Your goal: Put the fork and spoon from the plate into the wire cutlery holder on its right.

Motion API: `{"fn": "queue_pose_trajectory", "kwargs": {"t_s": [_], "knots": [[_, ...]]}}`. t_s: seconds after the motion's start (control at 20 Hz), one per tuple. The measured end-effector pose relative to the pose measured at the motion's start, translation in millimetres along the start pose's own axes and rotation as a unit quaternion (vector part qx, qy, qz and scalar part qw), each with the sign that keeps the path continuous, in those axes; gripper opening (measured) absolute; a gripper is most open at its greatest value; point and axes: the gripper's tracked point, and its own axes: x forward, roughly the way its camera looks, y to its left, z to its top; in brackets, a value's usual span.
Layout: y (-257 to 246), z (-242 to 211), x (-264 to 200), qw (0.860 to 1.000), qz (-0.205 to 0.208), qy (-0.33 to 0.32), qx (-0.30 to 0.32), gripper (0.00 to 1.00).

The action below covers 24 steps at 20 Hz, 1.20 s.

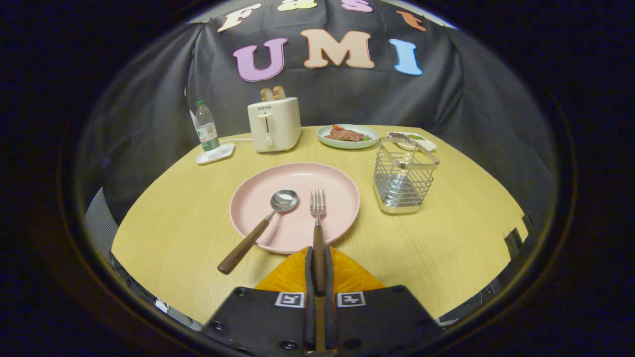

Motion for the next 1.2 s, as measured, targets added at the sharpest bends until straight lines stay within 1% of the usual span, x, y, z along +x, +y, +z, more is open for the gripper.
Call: {"fn": "queue_pose_trajectory", "kwargs": {"t_s": [0.25,0.4,0.5,0.85,1.0,1.2], "knots": [[-10,16,-14,1.000,0.006,-0.003,0.020,0.04],[-19,32,-26,1.000,0.012,-0.007,0.023,0.04],[-25,46,-35,0.999,0.021,-0.009,0.039,0.04],[-78,94,-55,0.998,0.024,0.007,0.062,0.04],[-104,115,-54,0.999,0.010,0.010,0.047,0.04],[-128,117,-42,0.998,0.009,0.062,-0.006,0.05]]}}
